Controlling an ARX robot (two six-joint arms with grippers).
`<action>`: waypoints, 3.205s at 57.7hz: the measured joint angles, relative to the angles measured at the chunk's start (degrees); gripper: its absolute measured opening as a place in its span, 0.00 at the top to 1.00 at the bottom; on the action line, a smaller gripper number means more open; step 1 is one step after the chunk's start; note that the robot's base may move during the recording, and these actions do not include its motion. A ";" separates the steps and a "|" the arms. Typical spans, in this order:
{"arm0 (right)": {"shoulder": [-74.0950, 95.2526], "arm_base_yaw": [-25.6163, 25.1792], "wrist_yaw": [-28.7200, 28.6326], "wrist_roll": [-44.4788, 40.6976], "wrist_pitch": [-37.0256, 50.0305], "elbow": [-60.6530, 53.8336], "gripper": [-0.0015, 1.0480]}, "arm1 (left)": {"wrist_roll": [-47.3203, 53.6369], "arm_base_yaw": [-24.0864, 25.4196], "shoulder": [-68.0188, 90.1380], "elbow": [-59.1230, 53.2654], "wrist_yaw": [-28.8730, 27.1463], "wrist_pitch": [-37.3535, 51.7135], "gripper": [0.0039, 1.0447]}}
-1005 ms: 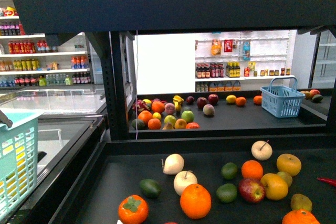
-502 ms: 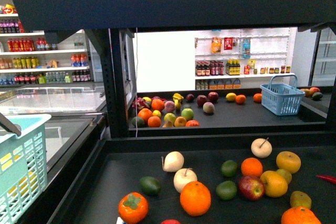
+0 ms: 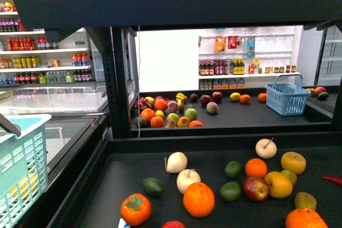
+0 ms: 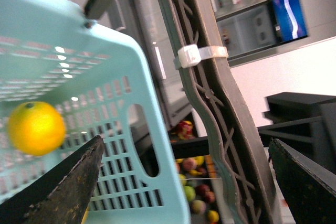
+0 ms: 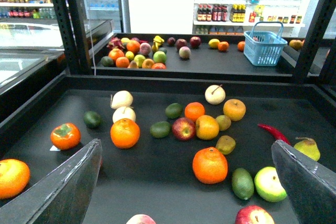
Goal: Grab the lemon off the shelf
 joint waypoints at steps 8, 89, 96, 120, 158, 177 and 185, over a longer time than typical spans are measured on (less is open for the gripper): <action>0.00 0.00 0.00 0.00 0.00 0.00 0.07 | 16.48 0.24 -10.19 0.00 -3.28 -19.63 0.08; -0.04 0.00 0.00 0.00 0.00 0.00 0.07 | 65.92 -22.84 -98.33 -52.02 -0.52 -41.13 0.98; -0.04 0.00 0.00 0.00 0.00 0.00 0.07 | 65.92 -22.84 -98.86 -52.63 -0.52 -41.11 0.98; -0.04 0.00 0.00 0.00 0.00 0.00 0.07 | 65.90 -22.84 -101.53 -55.21 -0.52 -40.72 0.97; -0.04 0.00 0.00 0.00 0.00 0.00 0.07 | 66.03 -22.84 -101.53 -55.21 -0.52 -40.72 0.08; -0.04 0.00 0.00 0.00 0.00 0.00 0.07 | 66.03 -22.84 -101.53 -55.21 -0.55 -40.72 0.08; -0.04 0.00 0.00 0.00 0.00 0.00 0.07 | 66.03 -22.84 -101.53 -55.23 -0.52 -40.72 0.08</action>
